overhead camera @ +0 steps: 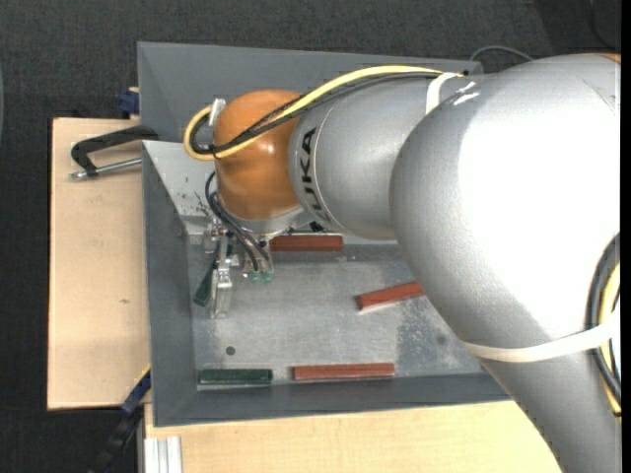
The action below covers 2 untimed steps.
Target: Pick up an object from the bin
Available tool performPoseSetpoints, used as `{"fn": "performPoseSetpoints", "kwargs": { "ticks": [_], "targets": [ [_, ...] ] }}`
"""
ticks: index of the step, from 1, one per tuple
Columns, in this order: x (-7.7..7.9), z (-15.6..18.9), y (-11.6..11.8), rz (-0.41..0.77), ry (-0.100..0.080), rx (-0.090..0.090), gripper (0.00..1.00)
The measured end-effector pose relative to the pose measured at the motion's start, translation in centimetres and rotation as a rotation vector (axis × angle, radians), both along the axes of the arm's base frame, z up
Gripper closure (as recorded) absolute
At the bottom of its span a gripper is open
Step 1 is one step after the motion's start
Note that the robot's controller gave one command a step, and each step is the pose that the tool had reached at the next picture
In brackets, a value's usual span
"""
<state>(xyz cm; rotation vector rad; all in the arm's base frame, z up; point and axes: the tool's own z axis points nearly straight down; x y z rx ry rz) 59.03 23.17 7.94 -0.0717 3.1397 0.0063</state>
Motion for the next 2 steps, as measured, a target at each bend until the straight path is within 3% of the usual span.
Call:
{"fn": "performPoseSetpoints", "kwargs": {
  "ticks": [1, 2],
  "targets": [
    [1.19, -0.77, 0.29, 0.260, -0.005, -0.002, 1.00],
    [1.19, -0.77, 0.29, 0.260, -0.005, -0.002, 1.00]
  ]
}}
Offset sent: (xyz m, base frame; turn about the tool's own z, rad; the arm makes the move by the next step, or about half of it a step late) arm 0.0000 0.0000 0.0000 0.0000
